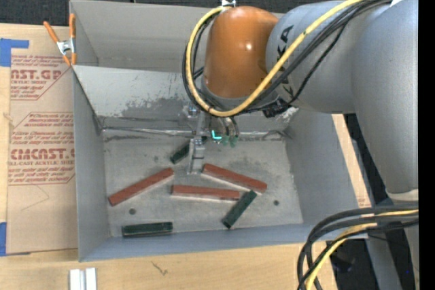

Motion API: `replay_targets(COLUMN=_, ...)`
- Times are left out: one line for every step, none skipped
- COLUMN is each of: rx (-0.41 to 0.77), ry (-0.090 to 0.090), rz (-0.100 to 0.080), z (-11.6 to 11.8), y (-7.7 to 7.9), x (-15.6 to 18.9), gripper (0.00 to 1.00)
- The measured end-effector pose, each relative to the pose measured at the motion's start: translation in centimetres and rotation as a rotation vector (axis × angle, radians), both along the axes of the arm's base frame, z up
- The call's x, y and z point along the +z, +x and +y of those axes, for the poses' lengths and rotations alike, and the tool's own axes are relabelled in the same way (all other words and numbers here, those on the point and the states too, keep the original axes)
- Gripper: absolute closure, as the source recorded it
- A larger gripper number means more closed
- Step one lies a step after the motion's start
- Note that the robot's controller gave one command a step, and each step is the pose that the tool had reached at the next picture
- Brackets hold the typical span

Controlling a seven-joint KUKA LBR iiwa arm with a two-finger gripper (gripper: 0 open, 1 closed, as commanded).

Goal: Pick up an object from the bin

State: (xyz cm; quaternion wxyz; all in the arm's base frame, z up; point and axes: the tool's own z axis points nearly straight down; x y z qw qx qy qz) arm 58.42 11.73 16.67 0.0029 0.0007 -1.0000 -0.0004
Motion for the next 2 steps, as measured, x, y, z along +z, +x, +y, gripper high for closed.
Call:
replay_targets(rx=-0.001, ry=0.001, rz=-0.007, z=0.0, y=0.2, x=0.4, gripper=0.0)
replay_targets(rx=0.078, ry=0.0, rz=-0.013, z=0.4, y=0.2, x=-3.6, gripper=0.0)
